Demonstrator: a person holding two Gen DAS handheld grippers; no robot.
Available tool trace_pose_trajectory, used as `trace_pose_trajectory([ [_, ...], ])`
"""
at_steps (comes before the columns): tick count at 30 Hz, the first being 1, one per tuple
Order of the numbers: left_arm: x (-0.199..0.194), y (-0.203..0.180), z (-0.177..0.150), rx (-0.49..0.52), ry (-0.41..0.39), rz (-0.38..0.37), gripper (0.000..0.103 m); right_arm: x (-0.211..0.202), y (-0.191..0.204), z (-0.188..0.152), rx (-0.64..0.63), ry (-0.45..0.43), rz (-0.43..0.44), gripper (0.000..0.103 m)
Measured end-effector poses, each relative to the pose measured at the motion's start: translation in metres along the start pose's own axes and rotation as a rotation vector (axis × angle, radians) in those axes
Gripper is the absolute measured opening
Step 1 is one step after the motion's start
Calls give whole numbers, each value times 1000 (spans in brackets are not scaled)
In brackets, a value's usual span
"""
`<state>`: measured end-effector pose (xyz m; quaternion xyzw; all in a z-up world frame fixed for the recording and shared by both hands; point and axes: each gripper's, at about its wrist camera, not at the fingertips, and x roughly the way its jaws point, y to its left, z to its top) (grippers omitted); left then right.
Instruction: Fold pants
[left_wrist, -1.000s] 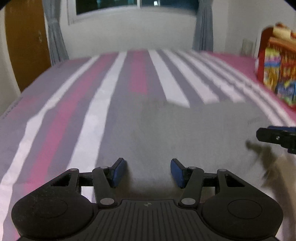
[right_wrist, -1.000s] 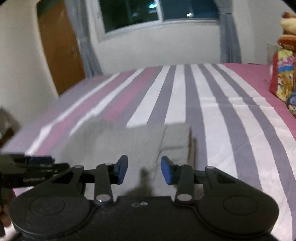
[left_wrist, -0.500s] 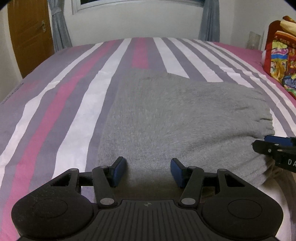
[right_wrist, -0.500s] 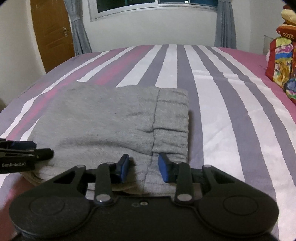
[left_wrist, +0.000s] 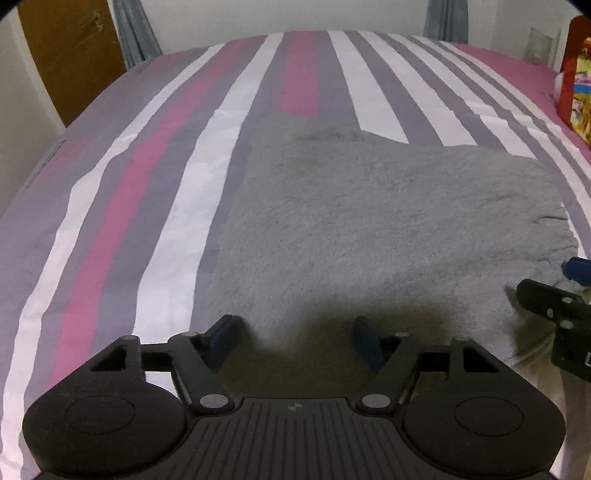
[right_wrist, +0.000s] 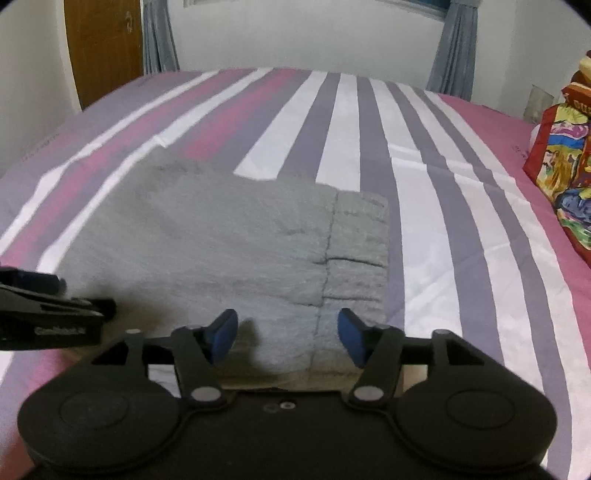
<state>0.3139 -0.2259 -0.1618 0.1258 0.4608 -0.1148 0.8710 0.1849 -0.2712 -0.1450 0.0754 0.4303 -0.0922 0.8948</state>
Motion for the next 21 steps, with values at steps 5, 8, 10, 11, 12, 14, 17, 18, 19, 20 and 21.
trace_pose_trajectory([
  [5, -19, 9, -14, -46, -19, -12, 74, -21, -3, -5, 42, -30, 10, 70],
  [8, -37, 19, -28, -108, -63, -16, 90, -35, -11, -11, 94, -44, 22, 74],
  [10, -50, 22, -38, -101, -97, 1, 93, -43, -13, -18, 125, -34, 38, 76],
  [11, -56, 22, -42, -86, -111, 2, 93, -47, -14, -21, 135, -29, 55, 79],
  [12, -62, 21, -46, -69, -120, 5, 93, -51, -15, -25, 139, -18, 71, 82],
  [14, -77, 20, -52, -37, -143, 18, 94, -58, -14, -32, 146, 11, 111, 88],
  [17, -105, 19, -64, -8, -180, 17, 98, -77, -13, -44, 164, 32, 161, 96],
  [18, -116, 18, -69, 0, -194, 12, 102, -85, -13, -48, 168, 29, 177, 96],
  [19, -126, 18, -73, 3, -210, 11, 103, -94, -13, -51, 171, 22, 186, 96],
  [20, -137, 18, -77, 6, -228, 13, 103, -105, -13, -56, 173, 9, 198, 99],
  [21, -149, 17, -83, 13, -247, 13, 103, -116, -13, -58, 173, -4, 210, 102],
])
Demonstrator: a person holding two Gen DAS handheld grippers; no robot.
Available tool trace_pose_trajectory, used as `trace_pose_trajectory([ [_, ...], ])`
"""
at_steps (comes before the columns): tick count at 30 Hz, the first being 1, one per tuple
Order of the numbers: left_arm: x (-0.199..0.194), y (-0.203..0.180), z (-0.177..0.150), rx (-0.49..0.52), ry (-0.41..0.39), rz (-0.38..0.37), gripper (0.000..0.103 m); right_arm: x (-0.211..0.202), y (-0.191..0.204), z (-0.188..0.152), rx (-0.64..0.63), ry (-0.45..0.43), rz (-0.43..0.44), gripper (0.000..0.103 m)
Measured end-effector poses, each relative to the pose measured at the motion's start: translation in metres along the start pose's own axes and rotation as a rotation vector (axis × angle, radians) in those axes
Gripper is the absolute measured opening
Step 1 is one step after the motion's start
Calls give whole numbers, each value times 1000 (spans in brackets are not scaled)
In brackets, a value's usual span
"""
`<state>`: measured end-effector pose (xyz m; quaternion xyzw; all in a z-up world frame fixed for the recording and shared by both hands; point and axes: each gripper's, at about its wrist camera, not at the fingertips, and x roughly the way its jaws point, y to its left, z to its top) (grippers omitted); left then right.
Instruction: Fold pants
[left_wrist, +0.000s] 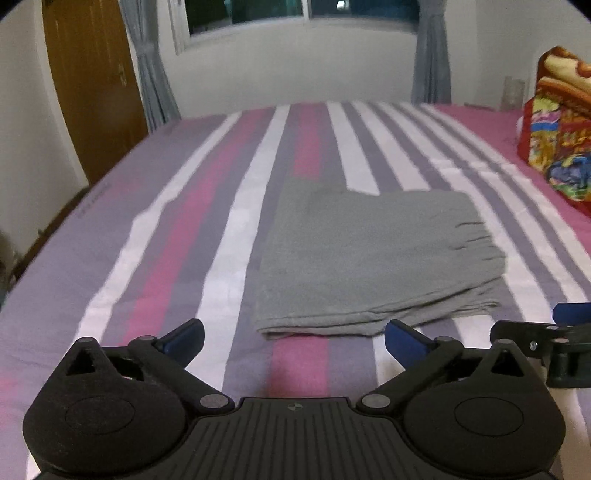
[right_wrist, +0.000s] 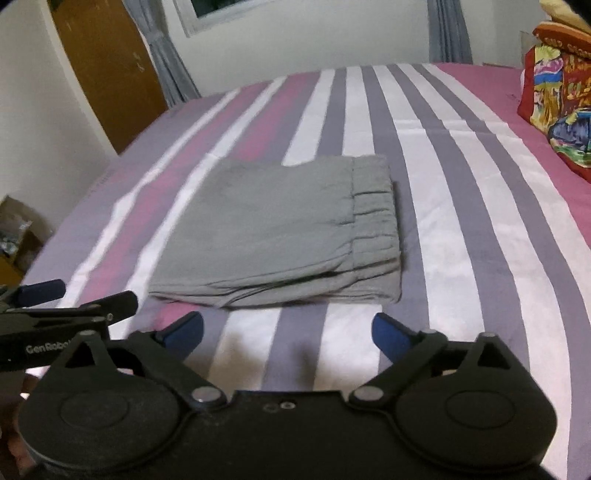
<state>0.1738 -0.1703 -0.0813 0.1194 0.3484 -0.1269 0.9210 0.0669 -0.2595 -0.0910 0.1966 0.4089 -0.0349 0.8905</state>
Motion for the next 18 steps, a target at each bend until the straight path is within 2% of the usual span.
trace_pose_trajectory([
  [6, -57, 4, -11, -9, -50, -8, 103, -55, 8, -17, 18, -25, 51, 103],
  [10, -92, 5, -20, -1, -83, 23, 103, -85, 8, -31, 50, -39, 16, 103],
  [14, -122, 2, -28, 58, -124, 41, 103, -119, 14, -46, -1, -122, -52, 103],
  [18, -152, 6, -35, 44, -162, -2, 103, -145, 22, -58, -44, -191, -96, 103],
])
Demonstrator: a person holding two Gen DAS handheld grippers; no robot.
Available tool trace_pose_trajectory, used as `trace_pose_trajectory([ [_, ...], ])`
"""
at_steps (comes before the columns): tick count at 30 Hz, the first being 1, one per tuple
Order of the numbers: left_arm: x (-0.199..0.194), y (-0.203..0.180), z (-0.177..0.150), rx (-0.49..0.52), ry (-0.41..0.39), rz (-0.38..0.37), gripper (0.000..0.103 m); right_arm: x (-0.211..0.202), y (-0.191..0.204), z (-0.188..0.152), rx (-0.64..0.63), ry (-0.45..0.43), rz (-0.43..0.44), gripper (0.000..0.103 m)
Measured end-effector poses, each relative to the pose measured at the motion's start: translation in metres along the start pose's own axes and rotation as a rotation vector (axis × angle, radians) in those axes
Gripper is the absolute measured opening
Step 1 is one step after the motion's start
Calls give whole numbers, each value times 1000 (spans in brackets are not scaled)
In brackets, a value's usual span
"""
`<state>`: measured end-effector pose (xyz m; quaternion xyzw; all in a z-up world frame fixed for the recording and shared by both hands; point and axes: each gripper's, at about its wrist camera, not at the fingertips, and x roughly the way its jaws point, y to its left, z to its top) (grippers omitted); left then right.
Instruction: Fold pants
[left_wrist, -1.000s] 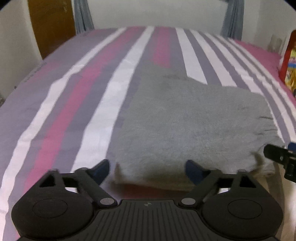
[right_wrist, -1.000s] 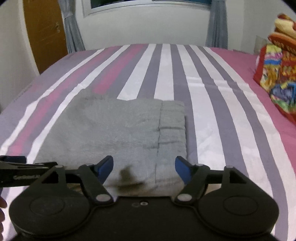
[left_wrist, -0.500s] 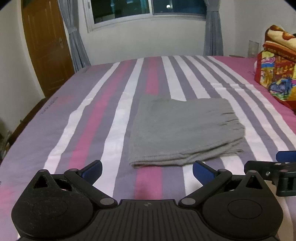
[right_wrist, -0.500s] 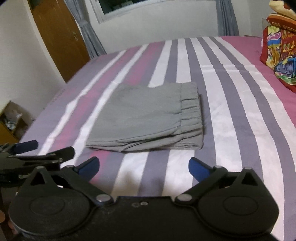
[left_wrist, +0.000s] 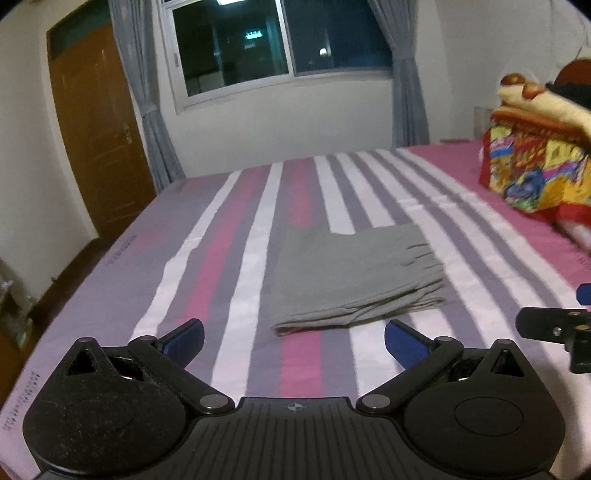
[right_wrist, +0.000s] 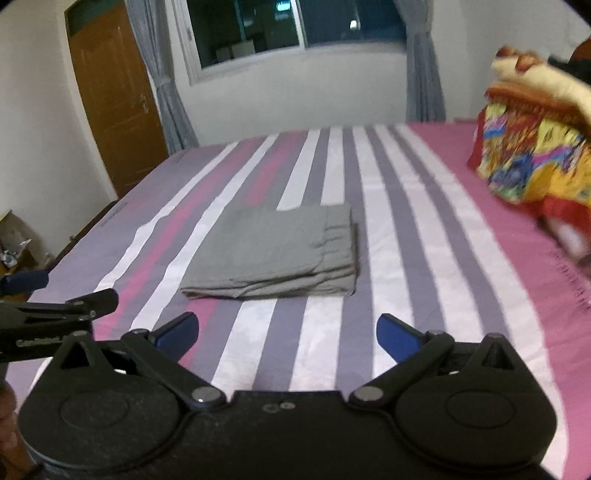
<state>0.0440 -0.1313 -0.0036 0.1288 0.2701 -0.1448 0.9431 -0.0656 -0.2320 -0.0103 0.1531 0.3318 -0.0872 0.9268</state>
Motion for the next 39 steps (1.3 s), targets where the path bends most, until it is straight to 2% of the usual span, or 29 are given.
trace_pose_trajectory([
  [5, -28, 11, -6, -76, -32, -34, 103, -28, 5, -5, -31, -97, -35, 103],
  [19, -42, 13, -13, -111, -48, -20, 103, -48, 21, -14, -54, -160, -108, 103],
  [25, -40, 10, -12, -119, -39, -27, 103, -48, 20, -13, -32, -181, -132, 103],
  [39, -30, 5, -11, -123, -17, -32, 103, -40, 15, -13, -13, -171, -119, 103],
])
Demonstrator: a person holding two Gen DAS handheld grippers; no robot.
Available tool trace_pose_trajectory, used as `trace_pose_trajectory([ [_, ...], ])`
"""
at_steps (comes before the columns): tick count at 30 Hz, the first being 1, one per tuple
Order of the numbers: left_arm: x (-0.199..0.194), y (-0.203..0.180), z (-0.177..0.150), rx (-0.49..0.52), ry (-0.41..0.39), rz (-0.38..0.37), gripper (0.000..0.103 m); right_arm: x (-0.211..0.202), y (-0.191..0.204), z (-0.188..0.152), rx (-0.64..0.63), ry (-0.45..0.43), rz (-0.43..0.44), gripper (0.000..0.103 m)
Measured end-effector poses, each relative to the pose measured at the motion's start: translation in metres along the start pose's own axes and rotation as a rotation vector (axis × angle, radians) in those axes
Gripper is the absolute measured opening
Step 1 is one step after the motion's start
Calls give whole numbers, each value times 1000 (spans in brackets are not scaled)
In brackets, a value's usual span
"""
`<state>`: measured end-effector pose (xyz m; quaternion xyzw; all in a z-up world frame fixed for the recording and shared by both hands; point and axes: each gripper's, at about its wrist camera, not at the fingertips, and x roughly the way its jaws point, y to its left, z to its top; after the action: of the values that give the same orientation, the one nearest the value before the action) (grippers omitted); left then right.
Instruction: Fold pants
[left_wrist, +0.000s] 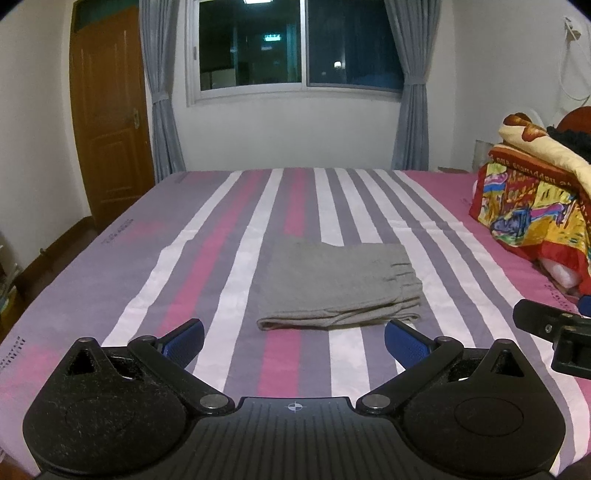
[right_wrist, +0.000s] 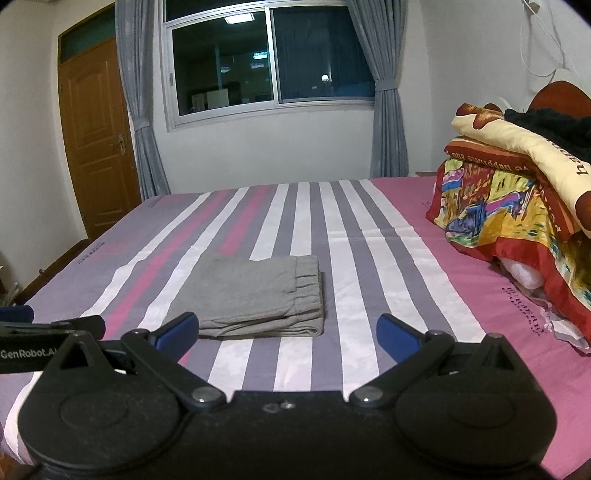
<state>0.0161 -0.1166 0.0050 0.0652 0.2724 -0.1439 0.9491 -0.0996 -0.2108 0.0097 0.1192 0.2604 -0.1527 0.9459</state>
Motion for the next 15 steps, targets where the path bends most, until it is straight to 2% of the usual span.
trace_pose_trajectory([
  [15, 10, -8, 2, 8, 14, 0, 103, 7, -2, -3, 15, 10, -2, 103],
])
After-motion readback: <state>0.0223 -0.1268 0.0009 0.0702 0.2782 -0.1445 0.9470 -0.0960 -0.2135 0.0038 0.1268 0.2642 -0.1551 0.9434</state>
